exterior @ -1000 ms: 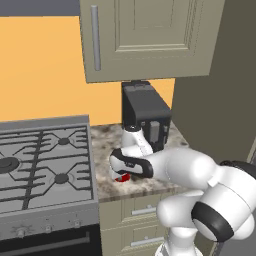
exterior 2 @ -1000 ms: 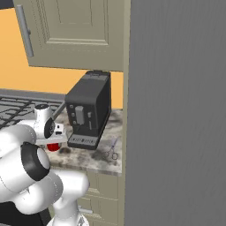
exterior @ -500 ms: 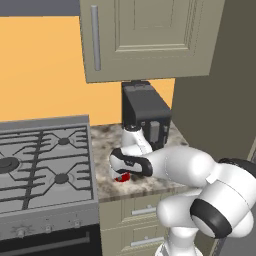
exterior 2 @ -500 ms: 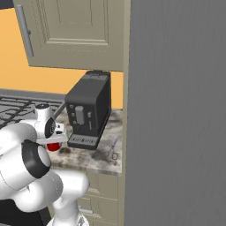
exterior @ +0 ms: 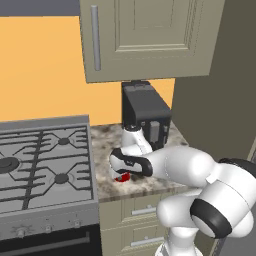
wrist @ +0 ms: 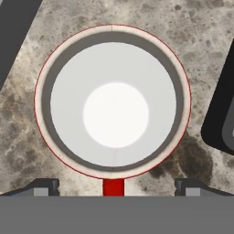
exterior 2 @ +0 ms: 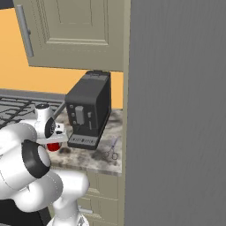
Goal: Pick the mug from the counter and place it inside the microwave. Then close the microwave.
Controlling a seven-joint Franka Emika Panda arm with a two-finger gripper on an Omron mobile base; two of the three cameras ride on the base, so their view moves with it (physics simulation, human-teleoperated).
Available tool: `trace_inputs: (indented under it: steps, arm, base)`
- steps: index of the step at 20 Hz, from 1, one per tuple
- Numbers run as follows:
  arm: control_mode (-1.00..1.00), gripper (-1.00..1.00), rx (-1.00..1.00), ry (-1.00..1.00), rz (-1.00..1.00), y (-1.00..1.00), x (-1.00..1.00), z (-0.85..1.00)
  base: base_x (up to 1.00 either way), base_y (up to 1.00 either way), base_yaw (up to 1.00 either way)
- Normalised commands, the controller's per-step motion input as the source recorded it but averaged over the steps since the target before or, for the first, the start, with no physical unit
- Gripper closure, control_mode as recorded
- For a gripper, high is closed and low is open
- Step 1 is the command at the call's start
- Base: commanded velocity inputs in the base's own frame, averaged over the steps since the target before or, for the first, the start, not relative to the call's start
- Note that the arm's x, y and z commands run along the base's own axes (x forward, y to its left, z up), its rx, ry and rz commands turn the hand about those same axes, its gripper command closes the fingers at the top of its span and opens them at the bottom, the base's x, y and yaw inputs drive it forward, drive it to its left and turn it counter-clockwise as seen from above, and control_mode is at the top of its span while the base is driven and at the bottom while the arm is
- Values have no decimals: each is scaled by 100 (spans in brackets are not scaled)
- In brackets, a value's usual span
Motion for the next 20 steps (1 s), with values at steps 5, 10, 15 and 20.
trace_inputs:
  steps: [5, 10, 15, 20]
  arm:
    - [-100, 100, 0, 0, 0, 0, 0, 0]
    - [-100, 100, 0, 0, 0, 0, 0, 0]
    - [-100, 100, 0, 0, 0, 0, 0, 0]
    - [-100, 100, 0, 0, 0, 0, -1, 0]
  base:
    - [0, 0, 0]
    - [0, 0, 0]
    - [0, 0, 0]
    - [0, 0, 0]
